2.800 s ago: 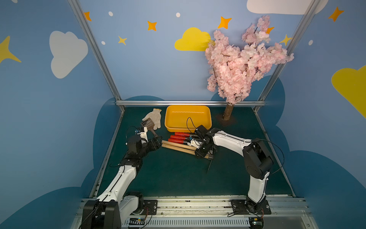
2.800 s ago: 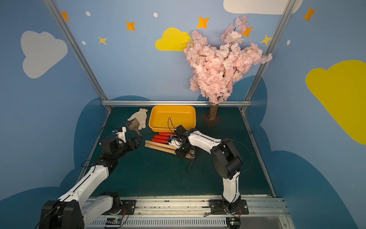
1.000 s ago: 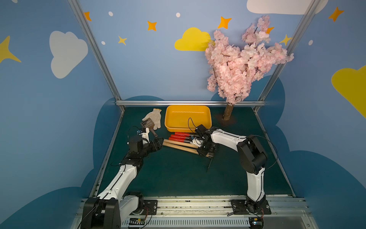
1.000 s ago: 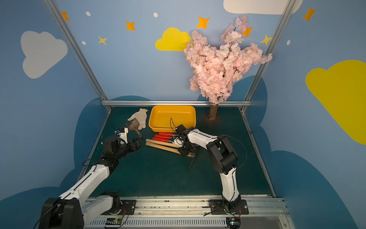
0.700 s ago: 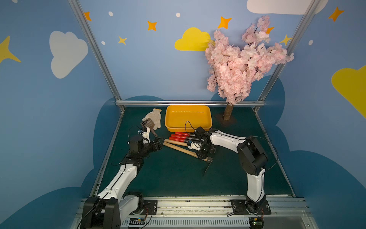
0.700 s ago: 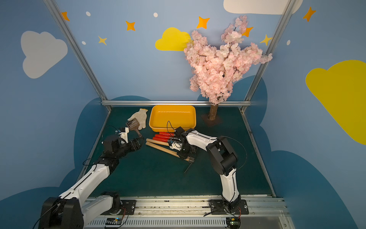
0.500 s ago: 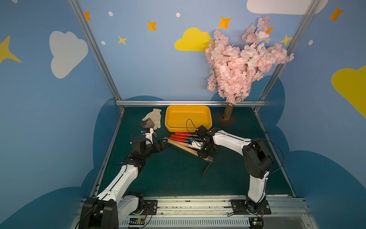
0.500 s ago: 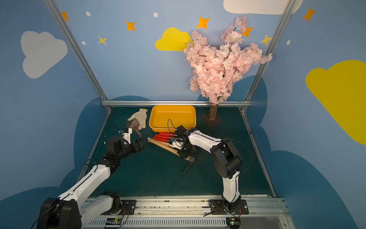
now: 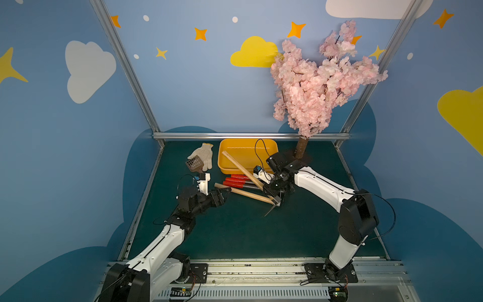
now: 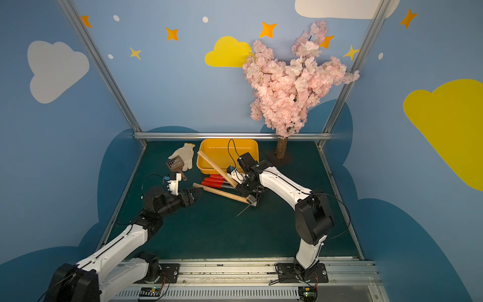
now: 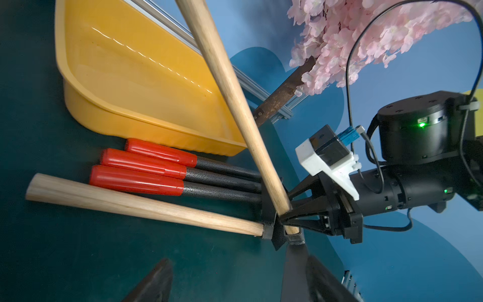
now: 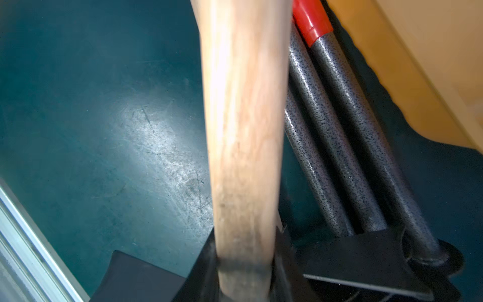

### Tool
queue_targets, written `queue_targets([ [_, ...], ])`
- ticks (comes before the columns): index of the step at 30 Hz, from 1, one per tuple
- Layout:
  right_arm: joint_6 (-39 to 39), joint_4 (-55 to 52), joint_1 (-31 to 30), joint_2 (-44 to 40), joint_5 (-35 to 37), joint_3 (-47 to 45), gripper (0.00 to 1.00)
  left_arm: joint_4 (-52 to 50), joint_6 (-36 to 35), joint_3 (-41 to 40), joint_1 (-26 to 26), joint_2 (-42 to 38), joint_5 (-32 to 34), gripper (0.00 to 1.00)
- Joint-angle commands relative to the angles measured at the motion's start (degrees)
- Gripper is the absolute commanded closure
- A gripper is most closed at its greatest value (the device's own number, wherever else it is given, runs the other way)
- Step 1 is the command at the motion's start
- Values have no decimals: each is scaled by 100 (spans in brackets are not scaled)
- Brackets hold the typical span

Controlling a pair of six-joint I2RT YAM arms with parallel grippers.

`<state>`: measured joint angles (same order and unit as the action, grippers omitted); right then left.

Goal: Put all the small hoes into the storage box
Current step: Pick up the hoe from the center of the board.

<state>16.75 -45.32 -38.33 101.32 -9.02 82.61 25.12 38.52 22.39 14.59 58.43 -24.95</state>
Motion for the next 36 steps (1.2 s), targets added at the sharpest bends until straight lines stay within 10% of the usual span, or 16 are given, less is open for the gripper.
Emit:
queue_targets([
  [1,-49,22,-95,-156,-336,138,100,945,310,232,26,258,-267,20],
  [18,6,-40,-554,-140,-610,162,100,4160,1528,900,53,3214,-609,28],
  [30,-23,-10,-579,27,-531,177,100,3831,1276,1030,85,3097,-693,73],
  [33,-45,18,-576,63,-531,203,100,3208,982,1067,117,2774,-564,97],
  [36,-85,57,-564,83,-463,207,100,2633,721,1083,147,2452,-318,97],
])
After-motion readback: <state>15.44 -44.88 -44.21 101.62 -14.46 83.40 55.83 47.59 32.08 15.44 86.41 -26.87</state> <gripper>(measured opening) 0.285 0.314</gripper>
